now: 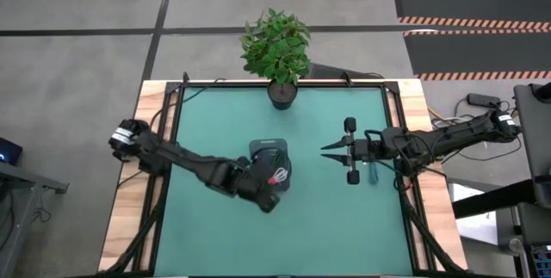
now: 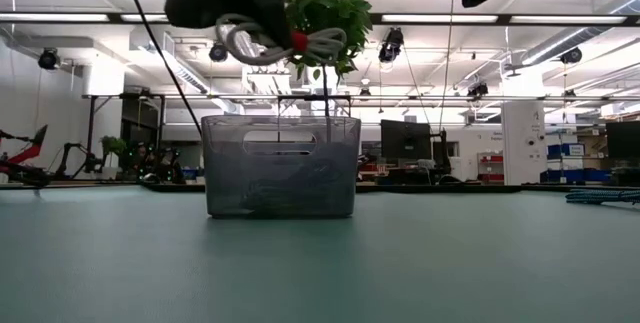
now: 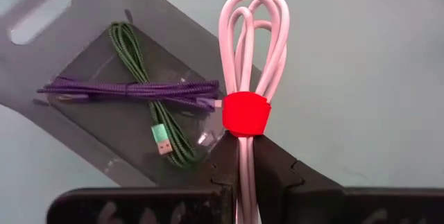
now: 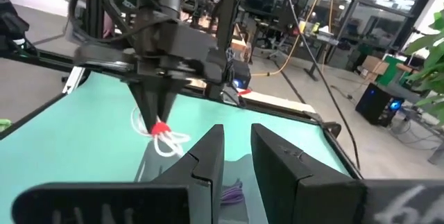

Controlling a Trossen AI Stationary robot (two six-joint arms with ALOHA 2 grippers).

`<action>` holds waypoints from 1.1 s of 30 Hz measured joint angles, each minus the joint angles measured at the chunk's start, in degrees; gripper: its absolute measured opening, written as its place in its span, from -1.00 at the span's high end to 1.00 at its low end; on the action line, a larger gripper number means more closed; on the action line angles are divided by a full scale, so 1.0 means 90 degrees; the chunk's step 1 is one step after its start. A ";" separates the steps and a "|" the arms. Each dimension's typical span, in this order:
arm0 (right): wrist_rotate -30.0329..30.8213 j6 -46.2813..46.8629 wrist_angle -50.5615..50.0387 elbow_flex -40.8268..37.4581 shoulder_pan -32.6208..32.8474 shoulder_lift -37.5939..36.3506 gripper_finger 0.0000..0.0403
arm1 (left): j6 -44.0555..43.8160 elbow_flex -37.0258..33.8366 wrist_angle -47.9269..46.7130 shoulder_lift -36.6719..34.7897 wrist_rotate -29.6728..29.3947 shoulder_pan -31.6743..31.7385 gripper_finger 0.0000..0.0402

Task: Pick and place USB-C Cables
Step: Put the white charger cable into the black bin

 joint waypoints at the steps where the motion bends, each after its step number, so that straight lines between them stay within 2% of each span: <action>1: 0.0000 -0.0010 0.0018 0.0000 0.0000 0.0003 0.69 | -0.0002 0.0000 0.0026 0.0000 0.0104 0.0056 0.95; 18: 0.0007 0.0349 0.0015 0.0000 0.0000 0.0087 0.69 | 0.0104 -0.0025 0.0007 -0.0036 0.0650 0.0695 0.95; 29: 0.0007 0.0399 0.0022 0.0000 0.0000 0.0120 0.69 | -0.0335 -0.0095 -0.0052 -0.0119 0.0637 0.0824 0.96; 33: 0.0007 0.0455 -0.0010 0.0000 0.0000 0.0120 0.69 | -0.0351 -0.0232 0.0056 -0.0103 0.0431 0.1024 0.95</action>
